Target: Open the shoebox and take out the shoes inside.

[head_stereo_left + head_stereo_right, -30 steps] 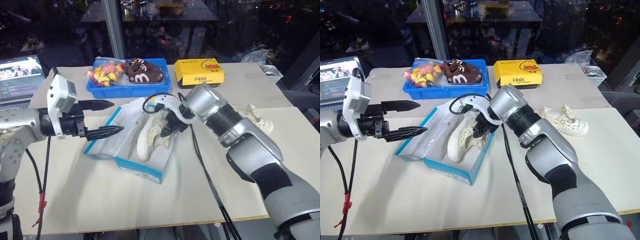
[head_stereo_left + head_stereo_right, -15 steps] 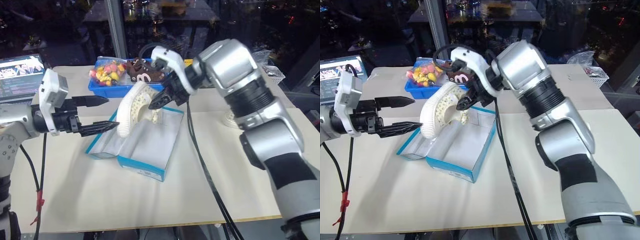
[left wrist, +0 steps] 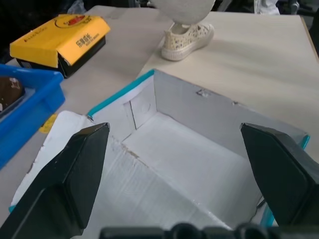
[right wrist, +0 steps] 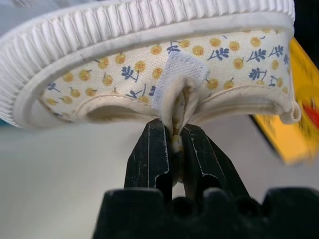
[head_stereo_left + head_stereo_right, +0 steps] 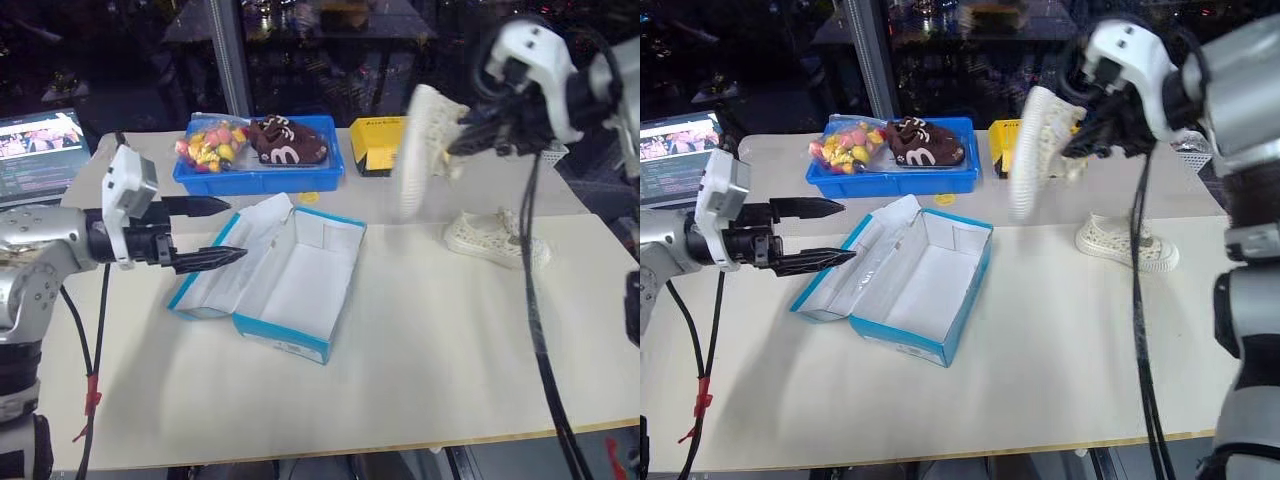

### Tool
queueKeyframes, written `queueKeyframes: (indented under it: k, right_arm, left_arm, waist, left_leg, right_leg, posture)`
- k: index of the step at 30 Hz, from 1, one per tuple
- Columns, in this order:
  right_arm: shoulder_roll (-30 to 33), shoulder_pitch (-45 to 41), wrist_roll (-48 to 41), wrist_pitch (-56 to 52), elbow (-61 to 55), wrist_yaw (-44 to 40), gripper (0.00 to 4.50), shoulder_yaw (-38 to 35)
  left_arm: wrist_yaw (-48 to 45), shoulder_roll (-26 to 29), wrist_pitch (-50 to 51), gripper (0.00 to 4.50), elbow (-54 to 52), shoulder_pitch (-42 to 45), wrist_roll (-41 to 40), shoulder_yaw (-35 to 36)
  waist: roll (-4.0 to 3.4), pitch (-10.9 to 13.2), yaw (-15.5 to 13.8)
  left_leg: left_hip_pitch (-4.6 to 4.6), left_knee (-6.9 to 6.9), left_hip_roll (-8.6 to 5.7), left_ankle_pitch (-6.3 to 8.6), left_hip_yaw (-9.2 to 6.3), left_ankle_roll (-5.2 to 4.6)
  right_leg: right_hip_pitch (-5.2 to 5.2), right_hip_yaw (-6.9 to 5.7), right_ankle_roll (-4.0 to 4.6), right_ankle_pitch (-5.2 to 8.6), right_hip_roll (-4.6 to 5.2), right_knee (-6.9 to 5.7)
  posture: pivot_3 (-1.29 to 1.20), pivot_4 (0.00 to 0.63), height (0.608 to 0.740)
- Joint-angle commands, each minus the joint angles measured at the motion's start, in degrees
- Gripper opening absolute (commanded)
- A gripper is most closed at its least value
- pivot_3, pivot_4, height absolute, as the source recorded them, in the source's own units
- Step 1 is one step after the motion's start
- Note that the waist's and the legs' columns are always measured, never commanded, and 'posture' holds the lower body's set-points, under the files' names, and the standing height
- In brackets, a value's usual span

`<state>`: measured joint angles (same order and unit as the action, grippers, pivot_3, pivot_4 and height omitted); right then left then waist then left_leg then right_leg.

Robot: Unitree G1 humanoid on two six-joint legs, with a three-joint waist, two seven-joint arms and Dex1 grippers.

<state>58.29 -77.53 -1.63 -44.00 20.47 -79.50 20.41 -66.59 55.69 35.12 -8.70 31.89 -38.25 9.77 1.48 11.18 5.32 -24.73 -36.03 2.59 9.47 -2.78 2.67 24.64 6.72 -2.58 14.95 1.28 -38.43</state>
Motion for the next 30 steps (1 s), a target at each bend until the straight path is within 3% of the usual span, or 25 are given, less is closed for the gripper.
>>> queueKeyframes:
  k: [1, 7, 13, 16, 22, 23, 24, 30]
  right_arm:
    - [8.25, 8.39, 0.15, -0.6, -9.47, -0.38, 0.01, -4.87]
    - [21.16, 27.43, 1.96, 4.1, -17.18, -0.14, 0.01, -7.83]
    - [27.59, 41.63, 2.55, 15.68, -18.13, -0.15, 0.01, -10.4]
    - [25.92, 42.33, 4.83, 16.48, -18.08, -0.7, 0.01, -8.38]
    - [14.09, 32.28, 10.39, 18.49, -13.99, -1.92, 0.01, -1.79]
    - [12.38, 30.73, 11.19, 18.57, -13.14, -2.45, 0.98, -0.89]
    - [10.1, 28.43, 11.85, 19.23, -11.9, -2.92, 1.14, 0.08]
    - [4.49, 20.51, 11.49, 18.53, -10.66, -6.7, 3.2, 0.27]
  left_arm:
    - [-1.09, -0.5, -1.83, 4.5, 0.96, 2.34, 1.02, -0.71]
    - [-2.81, -1.8, -2.83, 4.5, 3.51, 5.1, 2.54, -2.74]
    - [-3.46, -2.73, -3.12, 4.5, 4.23, 6.45, 3.25, -3.65]
    - [-3.47, -2.8, -2.89, 4.5, 3.94, 6.37, 3.35, -3.46]
    - [-3.17, -2.58, -2.22, 4.5, 3.43, 6.21, 3.3, -3.02]
    - [-3.12, -2.56, -2.14, 4.5, 3.37, 6.23, 3.3, -2.99]
    - [-3.09, -2.49, -2.04, 4.5, 3.29, 6.31, 3.31, -2.95]
    - [-2.73, -1.74, -1.23, 4.5, 2.27, 5.79, 3.03, -1.97]
  waist:
    - [-0.01, 0.01, -0.3]
    - [-0.11, 0.07, -1.01]
    - [-0.12, 0.07, -0.92]
    - [-0.12, 0.07, -0.62]
    - [-0.11, 0.07, 0.68]
    - [-0.11, 0.07, 0.67]
    - [-0.12, 0.07, 0.61]
    - [-0.12, 0.08, -0.13]
  left_leg:
    - [0.0, 0.03, -0.03, 0.0, 0.01, 0.0]
    - [0.02, -0.03, -0.06, 0.0, 0.11, 0.0]
    - [0.27, -0.1, -0.03, -0.01, 0.34, -0.01]
    - [0.52, -0.15, -0.01, 0.0, 0.43, 0.0]
    - [0.55, -0.16, 0.02, 0.0, 0.46, 0.0]
    - [0.54, -0.14, 0.01, 0.0, 0.47, 0.0]
    - [0.53, -0.15, 0.01, 0.0, 0.47, 0.0]
    - [0.44, -0.13, -0.01, 0.0, 0.45, 0.0]
  right_leg:
    - [0.0, 0.01, 0.0, 0.0, 0.02, 0.01]
    - [0.02, 0.11, -0.07, 0.06, 0.04, -0.03]
    - [-0.08, 0.3, -0.14, 0.11, 0.04, -0.09]
    - [-0.33, 0.38, -0.18, 0.14, 0.04, -0.07]
    - [-0.35, 0.41, -0.18, 0.13, 0.02, -0.08]
    - [-0.32, 0.43, -0.17, 0.13, 0.02, -0.1]
    - [-0.31, 0.42, -0.17, 0.13, 0.02, -0.11]
    - [-0.29, 0.39, -0.18, 0.13, 0.03, -0.1]
  posture:
    - [0.0, 0.15, 0.74]
    - [0.0, 0.15, 0.74]
    - [0.0, 0.15, 0.74]
    - [0.0, 0.15, 0.74]
    - [0.0, 0.15, 0.74]
    - [0.0, 0.15, 0.74]
    - [0.0, 0.15, 0.74]
    - [0.0, 0.15, 0.74]
